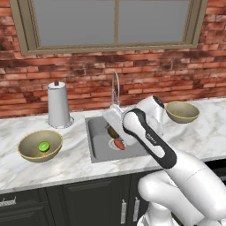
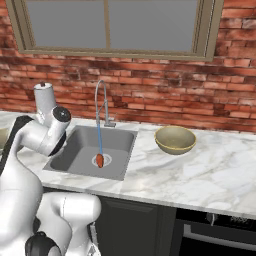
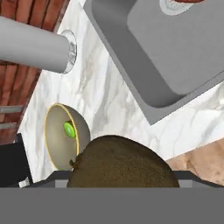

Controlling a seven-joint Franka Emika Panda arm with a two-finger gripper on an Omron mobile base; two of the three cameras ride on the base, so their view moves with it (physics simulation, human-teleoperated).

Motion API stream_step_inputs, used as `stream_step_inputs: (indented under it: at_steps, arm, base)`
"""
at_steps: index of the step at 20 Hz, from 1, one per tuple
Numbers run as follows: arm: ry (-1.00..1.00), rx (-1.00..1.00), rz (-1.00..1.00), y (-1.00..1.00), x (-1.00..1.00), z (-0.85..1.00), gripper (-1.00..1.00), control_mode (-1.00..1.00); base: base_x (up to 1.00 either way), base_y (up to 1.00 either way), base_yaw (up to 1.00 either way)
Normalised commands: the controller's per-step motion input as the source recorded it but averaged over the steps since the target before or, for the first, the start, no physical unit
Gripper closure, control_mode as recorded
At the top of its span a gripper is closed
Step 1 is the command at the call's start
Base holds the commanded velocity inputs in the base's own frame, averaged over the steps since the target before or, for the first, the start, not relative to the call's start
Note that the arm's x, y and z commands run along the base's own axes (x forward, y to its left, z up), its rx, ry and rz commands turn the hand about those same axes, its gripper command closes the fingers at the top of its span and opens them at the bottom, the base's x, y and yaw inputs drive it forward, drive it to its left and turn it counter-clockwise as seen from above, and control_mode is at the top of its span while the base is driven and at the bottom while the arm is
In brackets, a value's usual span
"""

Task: Pick the kiwis from the sink and place them in one bowl. Place the sweet potato in the other bowl. Then turn off the sink faucet.

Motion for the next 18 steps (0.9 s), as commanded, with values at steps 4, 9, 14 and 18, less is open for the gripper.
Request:
stream_step_inputs:
  at_steps: [4,9,14,18]
  arm:
    - [0.03,0.1,0.17,0.71,0.21,0.35,1.0,-1.0]
    - [0.07,0.02,0.08,0.65,0.3,0.07,1.0,-1.0]
    - [0.14,-0.02,0.01,0.54,0.41,0.0,1.0,-1.0]
    - [0.1,-0.07,0.0,0.61,0.25,-0.01,1.0,-1.0]
  base:
    - [0.0,0.0,0.0]
    - [0.0,0.0,0.0]
    - [0.0,0.0,0.0]
    - [0.0,0.0,0.0]
